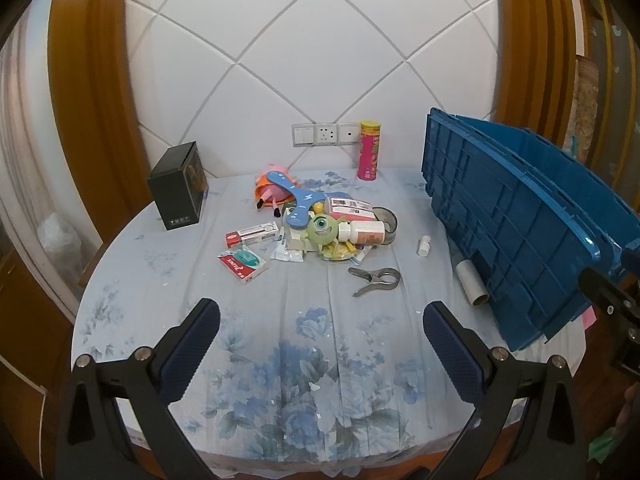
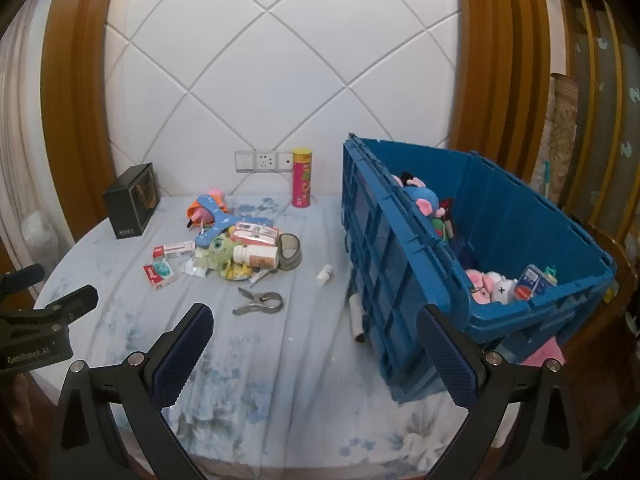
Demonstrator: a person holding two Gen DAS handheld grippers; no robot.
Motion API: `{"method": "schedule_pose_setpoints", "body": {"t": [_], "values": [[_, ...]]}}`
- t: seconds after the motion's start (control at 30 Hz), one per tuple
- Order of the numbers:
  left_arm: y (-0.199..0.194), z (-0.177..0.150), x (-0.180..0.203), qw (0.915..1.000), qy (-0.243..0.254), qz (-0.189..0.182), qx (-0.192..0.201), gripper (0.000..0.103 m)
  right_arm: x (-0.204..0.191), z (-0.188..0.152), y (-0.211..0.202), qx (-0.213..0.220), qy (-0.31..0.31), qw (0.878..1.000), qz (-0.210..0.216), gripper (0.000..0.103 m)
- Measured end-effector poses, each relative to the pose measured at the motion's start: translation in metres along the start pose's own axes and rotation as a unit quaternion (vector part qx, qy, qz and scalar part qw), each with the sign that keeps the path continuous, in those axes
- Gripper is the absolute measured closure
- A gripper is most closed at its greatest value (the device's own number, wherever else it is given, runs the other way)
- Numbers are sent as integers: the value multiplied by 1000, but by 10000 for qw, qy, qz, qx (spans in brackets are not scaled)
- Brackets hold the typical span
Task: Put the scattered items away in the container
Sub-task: 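Move both tools toward the pile of items on the table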
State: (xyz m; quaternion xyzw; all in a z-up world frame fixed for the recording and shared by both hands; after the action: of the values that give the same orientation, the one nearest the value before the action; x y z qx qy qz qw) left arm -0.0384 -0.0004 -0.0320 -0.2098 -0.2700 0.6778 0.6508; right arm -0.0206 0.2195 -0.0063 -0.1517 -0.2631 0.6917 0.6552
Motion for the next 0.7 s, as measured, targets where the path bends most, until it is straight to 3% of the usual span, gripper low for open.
{"method": "schedule_pose_setpoints", "body": {"t": [0.7], "values": [[0, 0, -3, 10000, -6, 2, 50, 0, -2, 2, -1, 10, -35, 10000, -6, 0]]}}
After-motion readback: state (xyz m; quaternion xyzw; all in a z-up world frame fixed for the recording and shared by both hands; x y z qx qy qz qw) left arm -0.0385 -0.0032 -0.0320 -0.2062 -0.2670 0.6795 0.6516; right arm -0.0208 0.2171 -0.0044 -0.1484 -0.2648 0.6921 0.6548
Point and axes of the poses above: each gripper's, at about its wrist camera, not at the fingertips, and y roughly the way its jaws point, x to its right, z to its top, the point moved 5 cm from there along y, roughly the way its jaws point, and after that the axes turned 6 degrees about -y, right-handed, at the moved point
